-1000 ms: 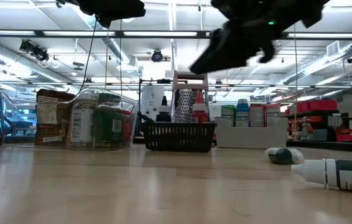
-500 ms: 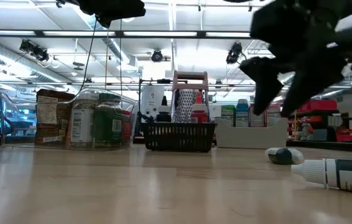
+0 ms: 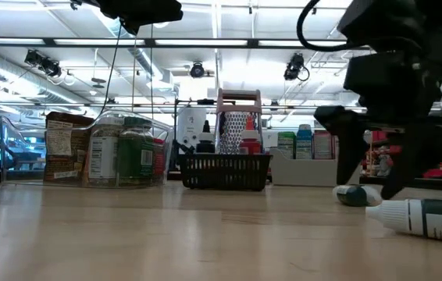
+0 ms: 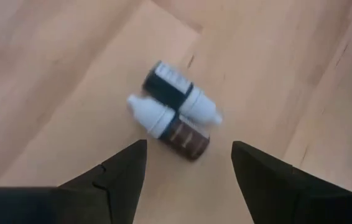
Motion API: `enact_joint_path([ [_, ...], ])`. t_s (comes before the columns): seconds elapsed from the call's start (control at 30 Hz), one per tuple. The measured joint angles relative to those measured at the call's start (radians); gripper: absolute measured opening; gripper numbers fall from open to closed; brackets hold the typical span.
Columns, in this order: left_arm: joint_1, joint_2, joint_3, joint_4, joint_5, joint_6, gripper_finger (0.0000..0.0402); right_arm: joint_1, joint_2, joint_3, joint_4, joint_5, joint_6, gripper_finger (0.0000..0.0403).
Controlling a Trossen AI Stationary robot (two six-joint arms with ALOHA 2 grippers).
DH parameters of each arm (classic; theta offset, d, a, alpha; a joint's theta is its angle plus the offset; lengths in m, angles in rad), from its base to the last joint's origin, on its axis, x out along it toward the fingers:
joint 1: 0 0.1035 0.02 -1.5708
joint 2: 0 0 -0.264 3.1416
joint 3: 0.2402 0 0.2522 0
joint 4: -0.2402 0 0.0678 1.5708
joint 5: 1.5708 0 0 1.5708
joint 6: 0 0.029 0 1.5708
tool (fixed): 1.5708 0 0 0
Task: Pick & Place Kitchen Items
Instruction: Put the small brown food coloring bottle into the black bin
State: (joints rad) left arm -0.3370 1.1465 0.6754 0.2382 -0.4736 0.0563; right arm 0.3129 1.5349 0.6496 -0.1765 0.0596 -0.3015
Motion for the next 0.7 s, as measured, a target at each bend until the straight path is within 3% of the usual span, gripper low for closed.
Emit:
enact_joint_path([
  [0.37,0.000,0.000,0.000,0.001,-0.003,0.000,0.0110,-0.002,0.040,-0.062,0.182,-0.076,-0.077,0.0239],
  [0.7,0.000,0.000,0.000,0.001,-0.003,0.000,0.0110,-0.005,0.061,-0.062,0.218,-0.114,-0.054,0.0155],
])
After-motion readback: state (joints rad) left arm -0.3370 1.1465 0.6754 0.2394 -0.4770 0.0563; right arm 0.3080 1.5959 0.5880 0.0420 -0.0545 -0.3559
